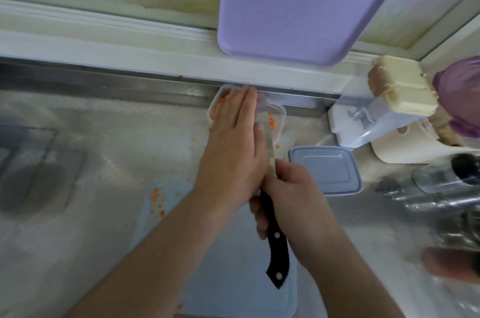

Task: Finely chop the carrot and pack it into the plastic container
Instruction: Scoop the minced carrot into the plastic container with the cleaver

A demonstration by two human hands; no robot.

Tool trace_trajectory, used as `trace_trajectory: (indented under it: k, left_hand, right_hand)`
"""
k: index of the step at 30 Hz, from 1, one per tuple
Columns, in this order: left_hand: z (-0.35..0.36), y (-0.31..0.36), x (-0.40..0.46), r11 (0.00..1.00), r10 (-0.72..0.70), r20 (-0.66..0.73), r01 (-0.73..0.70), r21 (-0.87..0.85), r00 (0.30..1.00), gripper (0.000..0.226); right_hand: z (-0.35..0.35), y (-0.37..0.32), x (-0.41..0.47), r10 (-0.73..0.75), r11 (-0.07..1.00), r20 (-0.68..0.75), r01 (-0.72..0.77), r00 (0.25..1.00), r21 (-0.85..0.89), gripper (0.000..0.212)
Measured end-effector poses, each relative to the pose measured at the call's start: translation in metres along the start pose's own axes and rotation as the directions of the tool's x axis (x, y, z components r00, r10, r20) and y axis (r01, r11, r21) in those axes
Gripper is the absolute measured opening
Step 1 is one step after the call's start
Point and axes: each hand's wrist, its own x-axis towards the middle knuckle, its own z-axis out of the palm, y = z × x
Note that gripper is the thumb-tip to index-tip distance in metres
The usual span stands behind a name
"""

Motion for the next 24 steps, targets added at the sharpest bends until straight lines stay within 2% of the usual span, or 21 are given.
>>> trace_trajectory:
  k: [3, 8, 14, 15, 17, 19, 21, 22, 24]
  left_hand:
    - [0.014, -0.009, 0.034, 0.998, 0.053, 0.065, -0.056, 0.042, 0.997, 0.055]
    - [0.017, -0.046, 0.052, 0.978, 0.095, 0.169, -0.123, 0.167, 0.981, 0.054]
    - [0.001, -0.059, 0.049, 0.981, -0.002, -0.096, 0.021, 0.194, 0.995, 0.010]
    - [0.000, -0.057, 0.050, 0.978, -0.001, -0.120, 0.026, 0.205, 0.993, 0.009]
    - [-0.001, -0.052, 0.050, 0.978, 0.021, -0.119, 0.004, 0.208, 0.993, 0.019]
    - [0.001, -0.047, 0.048, 0.987, 0.060, -0.017, -0.057, 0.152, 0.998, 0.024]
    - [0.005, -0.048, 0.045, 0.980, 0.068, 0.082, -0.082, 0.180, 0.994, 0.033]
    - [0.007, -0.052, 0.046, 0.974, 0.041, 0.076, -0.057, 0.217, 0.996, 0.033]
    - [0.007, -0.056, 0.048, 0.964, -0.035, -0.023, 0.040, 0.261, 0.999, 0.021]
  right_hand:
    - [-0.015, -0.013, 0.025, -0.022, 1.000, -0.037, 0.021, 0.999, -0.017, 0.030]
    - [-0.030, -0.011, 0.046, 0.032, 0.999, -0.045, -0.034, 0.998, -0.040, 0.024]
    - [-0.041, 0.002, 0.047, 0.045, 0.995, -0.042, -0.049, 0.998, -0.090, 0.027]
    - [-0.042, 0.003, 0.048, 0.045, 0.994, -0.045, -0.049, 0.998, -0.093, 0.027]
    - [-0.043, 0.004, 0.048, 0.044, 0.994, -0.049, -0.048, 0.998, -0.095, 0.028]
    - [-0.043, 0.002, 0.049, 0.030, 0.994, -0.041, -0.034, 0.999, -0.102, 0.027]
    - [-0.043, 0.001, 0.049, 0.018, 0.992, -0.036, -0.023, 0.999, -0.125, 0.025]
    - [-0.043, 0.000, 0.049, 0.015, 0.991, -0.038, -0.020, 0.999, -0.135, 0.024]
    - [-0.046, 0.000, 0.048, 0.007, 0.986, -0.047, -0.015, 0.999, -0.164, 0.024]
